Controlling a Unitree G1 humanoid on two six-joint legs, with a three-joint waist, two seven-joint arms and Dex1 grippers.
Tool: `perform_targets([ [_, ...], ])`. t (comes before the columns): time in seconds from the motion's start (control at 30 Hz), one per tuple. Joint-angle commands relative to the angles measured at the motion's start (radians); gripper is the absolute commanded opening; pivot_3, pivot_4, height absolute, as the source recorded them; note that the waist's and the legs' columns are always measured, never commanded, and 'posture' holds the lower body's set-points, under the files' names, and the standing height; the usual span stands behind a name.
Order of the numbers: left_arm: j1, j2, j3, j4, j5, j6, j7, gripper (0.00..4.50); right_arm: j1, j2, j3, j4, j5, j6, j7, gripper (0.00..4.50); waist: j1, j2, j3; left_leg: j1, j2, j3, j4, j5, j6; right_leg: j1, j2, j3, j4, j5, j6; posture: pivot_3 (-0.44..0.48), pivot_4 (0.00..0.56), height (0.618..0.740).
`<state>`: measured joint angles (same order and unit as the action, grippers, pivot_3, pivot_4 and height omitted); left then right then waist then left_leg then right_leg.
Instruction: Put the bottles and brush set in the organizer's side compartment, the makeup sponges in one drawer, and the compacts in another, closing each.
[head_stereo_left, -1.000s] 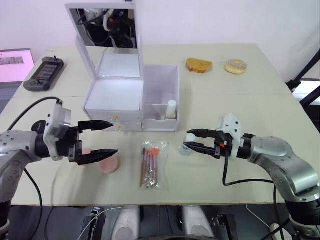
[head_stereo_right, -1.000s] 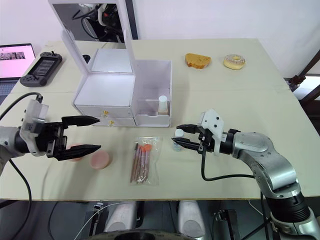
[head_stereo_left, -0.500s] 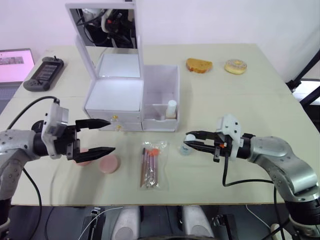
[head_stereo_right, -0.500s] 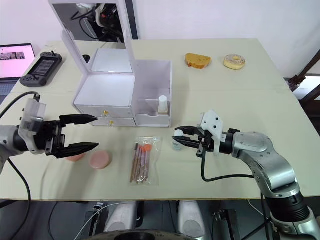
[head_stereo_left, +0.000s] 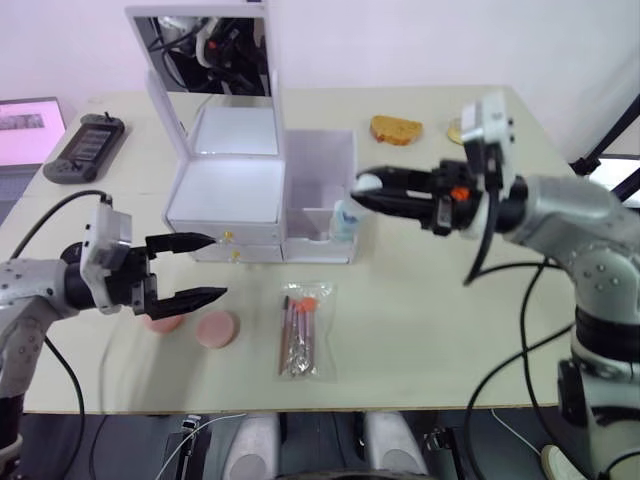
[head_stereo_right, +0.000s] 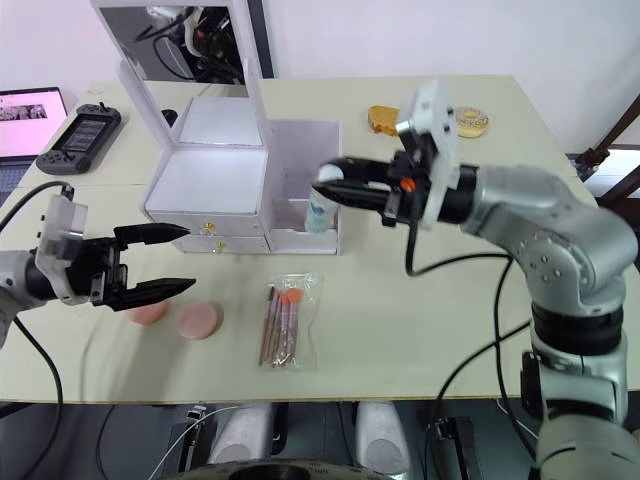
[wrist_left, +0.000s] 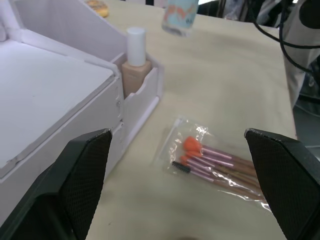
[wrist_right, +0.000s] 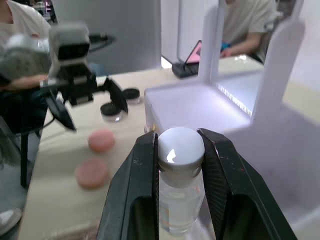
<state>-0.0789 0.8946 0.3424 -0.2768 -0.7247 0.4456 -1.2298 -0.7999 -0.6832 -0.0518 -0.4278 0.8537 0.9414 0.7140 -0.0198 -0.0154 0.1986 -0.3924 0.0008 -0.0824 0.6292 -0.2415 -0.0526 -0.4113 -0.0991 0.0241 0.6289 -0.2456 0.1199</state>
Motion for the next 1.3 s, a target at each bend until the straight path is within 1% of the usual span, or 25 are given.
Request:
perform_targets([
  [0.03,0.020,0.000,0.058,-0.020,0.001,-0.025,0.019,4.50,-0.079,0.028,0.060,0.022,-0.055,0.038,-0.069,0.67,0.001,0.000,0.000,0.000,0.000,0.000,0.000,0.000,0.000,0.000,0.000,0.000,0.000,0.000,0.000,0.000,0.150,0.740],
  [0.13,0.040,-0.003,0.072,-0.030,0.001,-0.028,0.026,4.50,-0.129,0.035,0.120,0.045,-0.098,0.072,-0.083,0.67,0.001,0.000,0.000,-0.001,0.000,0.000,0.000,0.000,0.000,-0.001,0.000,0.000,0.000,0.000,0.000,0.000,0.150,0.740],
  [0.23,0.061,-0.009,0.087,-0.041,0.003,-0.034,0.043,4.50,-0.182,0.051,0.237,0.084,-0.202,0.078,-0.102,0.67,0.000,0.000,0.000,-0.002,0.000,0.000,0.000,0.000,0.000,-0.002,0.000,0.000,0.000,0.000,0.000,0.000,0.150,0.740],
  [0.4,0.096,-0.019,0.106,-0.074,-0.005,-0.034,0.071,4.50,-0.217,0.121,0.296,0.198,-0.287,0.041,-0.092,0.67,-0.004,0.000,0.000,-0.003,0.000,0.000,-0.001,0.000,0.000,-0.003,0.000,0.000,0.001,0.000,0.000,0.000,0.150,0.740],
  [0.7,0.145,-0.026,0.139,-0.121,-0.015,-0.028,0.101,4.50,-0.230,0.217,0.321,0.315,-0.378,0.018,-0.086,0.67,-0.002,0.000,0.000,-0.005,0.000,0.000,-0.001,0.000,0.000,-0.006,0.000,0.000,0.001,0.001,0.001,0.000,0.150,0.740],
  [0.83,0.160,-0.026,0.150,-0.135,-0.021,-0.025,0.112,4.50,-0.223,0.248,0.323,0.332,-0.397,0.015,-0.078,0.67,-0.003,0.000,0.000,-0.011,0.000,0.000,0.000,0.000,0.000,-0.013,0.000,0.000,0.002,0.002,0.003,0.000,0.150,0.740],
  [0.97,0.166,-0.025,0.152,-0.143,-0.023,-0.024,0.120,4.50,-0.206,0.279,0.340,0.373,-0.440,-0.024,-0.076,0.67,-0.005,0.000,0.000,-0.014,0.000,0.000,0.001,0.000,0.000,-0.015,0.000,0.000,0.002,0.003,0.004,0.000,0.150,0.740],
  [1.23,0.153,-0.015,0.147,-0.139,-0.025,-0.019,0.122,4.50,-0.169,0.303,0.378,0.393,-0.505,-0.065,-0.049,0.67,-0.015,0.000,0.000,-0.014,0.000,0.000,0.000,0.000,0.000,-0.015,0.001,0.000,0.002,0.003,0.004,0.000,0.150,0.740],
  [1.3,0.147,-0.014,0.141,-0.135,-0.021,-0.021,0.121,4.50,-0.160,0.315,0.370,0.403,-0.508,-0.075,-0.045,0.67,-0.019,0.000,0.000,-0.014,0.000,0.000,0.001,0.000,0.000,-0.015,0.001,0.000,0.002,0.003,0.004,0.000,0.150,0.740],
])
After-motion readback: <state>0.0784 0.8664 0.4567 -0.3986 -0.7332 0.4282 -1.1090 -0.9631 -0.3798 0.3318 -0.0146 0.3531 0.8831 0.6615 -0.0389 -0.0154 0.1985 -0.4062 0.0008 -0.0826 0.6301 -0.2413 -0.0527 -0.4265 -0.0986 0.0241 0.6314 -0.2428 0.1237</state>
